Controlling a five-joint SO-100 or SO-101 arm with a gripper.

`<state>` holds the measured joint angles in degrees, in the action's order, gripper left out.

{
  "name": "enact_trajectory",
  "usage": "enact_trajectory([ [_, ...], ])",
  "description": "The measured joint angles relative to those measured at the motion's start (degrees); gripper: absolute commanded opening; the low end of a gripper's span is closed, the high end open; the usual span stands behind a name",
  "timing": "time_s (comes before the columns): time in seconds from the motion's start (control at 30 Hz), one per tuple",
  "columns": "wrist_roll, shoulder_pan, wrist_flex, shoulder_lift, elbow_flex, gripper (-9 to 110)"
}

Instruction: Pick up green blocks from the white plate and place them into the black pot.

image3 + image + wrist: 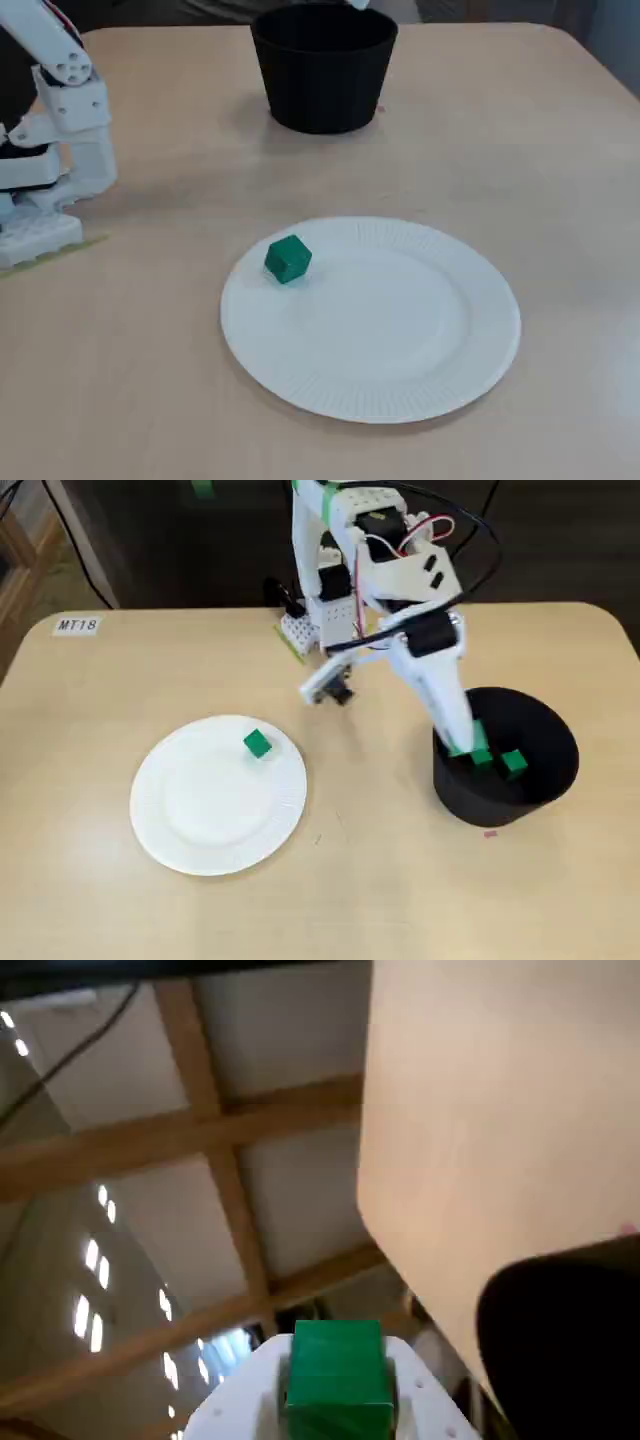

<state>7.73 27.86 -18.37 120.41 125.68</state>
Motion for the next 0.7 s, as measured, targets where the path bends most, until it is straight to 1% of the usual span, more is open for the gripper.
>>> enact_trajectory([
  [0.07,0.1,2.1,2.8,-0.1,4.5,-2],
  [0.17,-0.1,4.9,4.0,-2.0,6.2,-2],
  [0.2,-0.4,5.6,4.0,-2.6,6.2,3],
  [0.27,-0.9,6.0,3.7,-3.0,6.2,19],
  [0.3,-1.7,5.9,3.3,-3.0,6.2,25],
  [0.37,-3.2,5.8,1.3,-2.9,6.2,34],
  [0.43,-4.7,5.8,-1.5,-2.2,6.2,38],
  [0.53,-6.8,5.0,-7.0,-1.8,4.7,33],
  [0.57,-7.4,4.6,-9.2,-1.8,3.4,26],
  [0.63,-8.3,3.2,-13.9,-1.8,0.4,6],
  [0.67,-8.4,2.2,-16.4,-1.8,-1.2,0],
  [0.7,-8.6,1.0,-19.2,-1.8,-3.1,-2],
])
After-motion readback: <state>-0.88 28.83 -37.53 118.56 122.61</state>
